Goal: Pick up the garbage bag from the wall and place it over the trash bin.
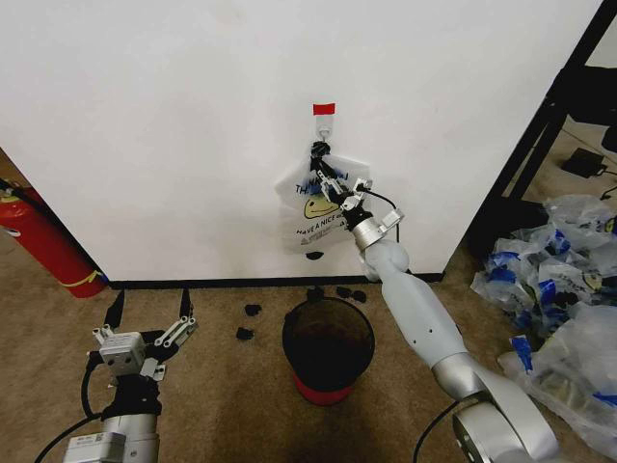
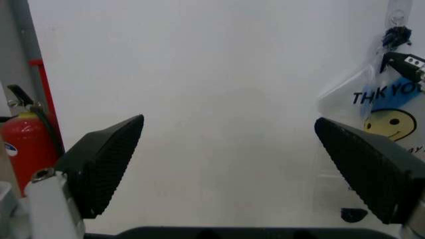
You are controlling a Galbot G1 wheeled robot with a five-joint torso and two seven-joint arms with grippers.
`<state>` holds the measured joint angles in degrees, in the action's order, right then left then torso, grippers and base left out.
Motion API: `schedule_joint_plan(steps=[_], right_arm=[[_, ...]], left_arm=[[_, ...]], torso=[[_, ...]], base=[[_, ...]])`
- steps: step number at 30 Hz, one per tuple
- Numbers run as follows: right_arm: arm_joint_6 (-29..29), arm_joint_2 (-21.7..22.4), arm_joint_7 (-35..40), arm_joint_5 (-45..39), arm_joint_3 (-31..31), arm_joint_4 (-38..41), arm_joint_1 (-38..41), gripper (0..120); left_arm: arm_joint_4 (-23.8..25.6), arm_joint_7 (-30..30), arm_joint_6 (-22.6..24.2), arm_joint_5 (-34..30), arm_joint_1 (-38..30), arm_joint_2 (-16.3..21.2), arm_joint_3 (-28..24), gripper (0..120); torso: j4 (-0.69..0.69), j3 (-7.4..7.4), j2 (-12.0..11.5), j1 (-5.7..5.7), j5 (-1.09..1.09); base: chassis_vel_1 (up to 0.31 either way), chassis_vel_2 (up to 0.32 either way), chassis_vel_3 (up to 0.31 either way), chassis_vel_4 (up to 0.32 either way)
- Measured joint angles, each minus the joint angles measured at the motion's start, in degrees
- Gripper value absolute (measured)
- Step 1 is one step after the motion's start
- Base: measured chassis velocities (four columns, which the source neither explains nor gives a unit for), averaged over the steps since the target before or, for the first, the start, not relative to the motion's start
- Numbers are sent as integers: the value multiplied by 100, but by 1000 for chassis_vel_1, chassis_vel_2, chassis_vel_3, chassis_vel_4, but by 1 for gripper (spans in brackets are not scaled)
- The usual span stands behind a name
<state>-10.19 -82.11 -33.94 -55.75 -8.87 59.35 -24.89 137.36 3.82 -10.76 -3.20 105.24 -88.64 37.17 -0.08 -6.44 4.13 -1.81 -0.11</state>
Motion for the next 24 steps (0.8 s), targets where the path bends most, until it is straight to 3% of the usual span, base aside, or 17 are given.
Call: schedule_joint_plan(steps=[24], right_arm=[[-9,-100,17,16,25,-179,129,42]], left_arm=[[-22,16,-40,-28,-16,63,76,100]], torso=[[-6,1,1,4,0]], base=[[0,0,0,0]])
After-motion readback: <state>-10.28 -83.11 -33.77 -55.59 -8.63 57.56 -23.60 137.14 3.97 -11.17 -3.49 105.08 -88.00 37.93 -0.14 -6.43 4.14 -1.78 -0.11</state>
